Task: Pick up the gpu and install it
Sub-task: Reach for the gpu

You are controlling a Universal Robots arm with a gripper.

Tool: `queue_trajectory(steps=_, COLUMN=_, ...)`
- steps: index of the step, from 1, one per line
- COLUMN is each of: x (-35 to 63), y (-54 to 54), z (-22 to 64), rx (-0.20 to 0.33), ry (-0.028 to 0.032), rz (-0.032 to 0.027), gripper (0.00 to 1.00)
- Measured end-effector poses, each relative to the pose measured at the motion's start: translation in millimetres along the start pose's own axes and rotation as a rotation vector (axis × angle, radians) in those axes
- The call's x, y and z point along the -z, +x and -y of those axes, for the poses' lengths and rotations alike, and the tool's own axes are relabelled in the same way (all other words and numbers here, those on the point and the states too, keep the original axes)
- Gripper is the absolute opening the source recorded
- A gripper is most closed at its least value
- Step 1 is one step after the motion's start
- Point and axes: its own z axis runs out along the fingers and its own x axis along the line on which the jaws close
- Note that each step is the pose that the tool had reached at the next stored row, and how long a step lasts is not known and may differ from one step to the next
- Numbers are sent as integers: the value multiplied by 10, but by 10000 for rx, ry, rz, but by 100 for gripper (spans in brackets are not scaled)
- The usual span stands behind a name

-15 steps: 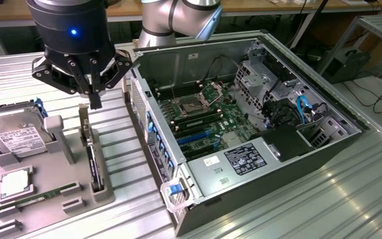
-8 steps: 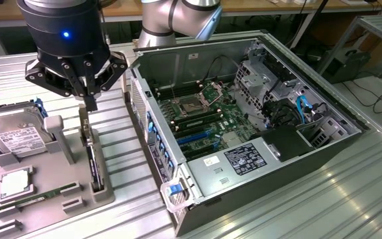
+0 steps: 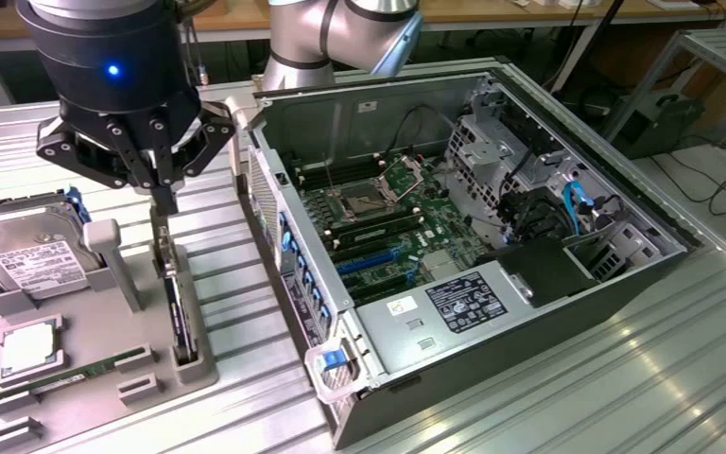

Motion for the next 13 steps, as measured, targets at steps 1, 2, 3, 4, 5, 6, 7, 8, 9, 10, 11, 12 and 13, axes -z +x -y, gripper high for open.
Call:
queue_trajectory(steps=1, x=-1, y=9, z=4, rx=2, ry=-1, rz=0, gripper=11)
queue_trajectory(steps=2, x=-1, y=16, z=8, rx=4, ry=0, rz=0, gripper=11)
queue_trajectory(steps=3, x=-1, y=23, z=12, rx=7, ry=0, rz=-1, gripper=11)
queue_trajectory(steps=4, x=-1, y=31, z=17, rx=9, ry=0, rz=-1, gripper=11)
queue_trajectory(steps=5, x=-2, y=38, z=20, rx=10, ry=0, rz=0, gripper=11)
queue_trajectory(steps=6, x=-2, y=46, z=24, rx=12, ry=0, rz=-1, gripper=11)
queue_trajectory(steps=7, x=-3, y=54, z=28, rx=14, ry=-1, rz=0, gripper=11)
queue_trajectory(steps=8, x=-4, y=71, z=37, rx=18, ry=-1, rz=0, gripper=11)
queue_trajectory(steps=9, x=-5, y=83, z=42, rx=20, ry=-1, rz=0, gripper=11)
queue_trajectory(steps=10, x=-6, y=92, z=46, rx=22, ry=-1, rz=-1, gripper=11)
queue_trajectory(steps=11, x=-7, y=99, z=49, rx=24, ry=-1, rz=0, gripper=11)
queue_trajectory(steps=12, x=-7, y=107, z=52, rx=25, ry=-1, rz=-1, gripper=11)
queue_trajectory(steps=13, x=-8, y=113, z=55, rx=27, ry=-1, rz=-1, gripper=11)
